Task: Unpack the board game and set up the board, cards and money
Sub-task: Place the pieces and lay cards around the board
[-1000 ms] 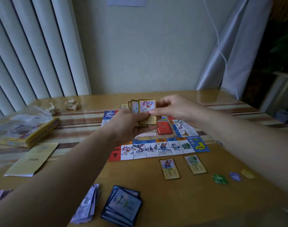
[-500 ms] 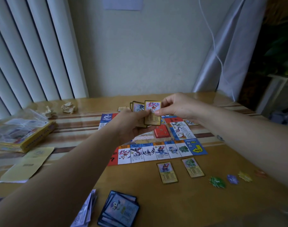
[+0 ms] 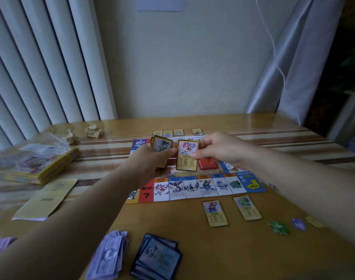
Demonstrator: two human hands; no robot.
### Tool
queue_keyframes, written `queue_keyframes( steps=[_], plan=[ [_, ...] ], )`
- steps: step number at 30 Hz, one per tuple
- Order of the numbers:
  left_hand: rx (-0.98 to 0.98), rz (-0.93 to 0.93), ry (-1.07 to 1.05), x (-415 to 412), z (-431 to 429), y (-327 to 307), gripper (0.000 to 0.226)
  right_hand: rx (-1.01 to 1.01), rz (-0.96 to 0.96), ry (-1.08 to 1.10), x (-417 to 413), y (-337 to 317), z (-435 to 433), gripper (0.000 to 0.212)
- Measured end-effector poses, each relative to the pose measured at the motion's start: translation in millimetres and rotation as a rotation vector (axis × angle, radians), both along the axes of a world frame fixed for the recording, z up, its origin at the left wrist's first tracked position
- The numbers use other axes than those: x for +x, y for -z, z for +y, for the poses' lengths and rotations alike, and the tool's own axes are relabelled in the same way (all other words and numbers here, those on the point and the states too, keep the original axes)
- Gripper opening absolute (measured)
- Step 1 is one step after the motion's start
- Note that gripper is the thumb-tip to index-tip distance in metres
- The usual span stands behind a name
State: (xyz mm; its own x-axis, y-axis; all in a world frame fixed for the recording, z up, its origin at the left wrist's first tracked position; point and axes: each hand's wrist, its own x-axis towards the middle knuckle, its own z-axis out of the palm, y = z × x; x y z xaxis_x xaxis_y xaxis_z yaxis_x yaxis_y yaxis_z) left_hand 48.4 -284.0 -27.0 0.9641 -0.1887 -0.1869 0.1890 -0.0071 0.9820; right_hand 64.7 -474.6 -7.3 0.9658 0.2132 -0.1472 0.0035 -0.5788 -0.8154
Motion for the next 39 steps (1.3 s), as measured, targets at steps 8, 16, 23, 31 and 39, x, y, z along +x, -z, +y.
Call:
queue_keyframes(
  steps=[8,16,23,31,39],
  plan=[
    [0.135,-0.04,-0.021,-6,30,15,0.016,-0.057,-0.001,-0.093,-6,11,28,0.012],
    [0.174,-0.026,-0.055,-16,43,22,0.018,-0.008,0.047,-0.145,-17,15,34,0.009],
    [0.149,-0.093,-0.134,-12,44,8,0.014,0.057,-0.151,-0.084,-11,-2,50,0.016],
    [-0.375,0.243,-0.29,-10,83,21,0.015,-0.162,0.073,-0.162,-45,70,64,0.015],
    [-0.406,0.304,-0.263,-9,74,25,0.014,-0.239,-0.075,-0.073,-48,84,73,0.017]
  ],
)
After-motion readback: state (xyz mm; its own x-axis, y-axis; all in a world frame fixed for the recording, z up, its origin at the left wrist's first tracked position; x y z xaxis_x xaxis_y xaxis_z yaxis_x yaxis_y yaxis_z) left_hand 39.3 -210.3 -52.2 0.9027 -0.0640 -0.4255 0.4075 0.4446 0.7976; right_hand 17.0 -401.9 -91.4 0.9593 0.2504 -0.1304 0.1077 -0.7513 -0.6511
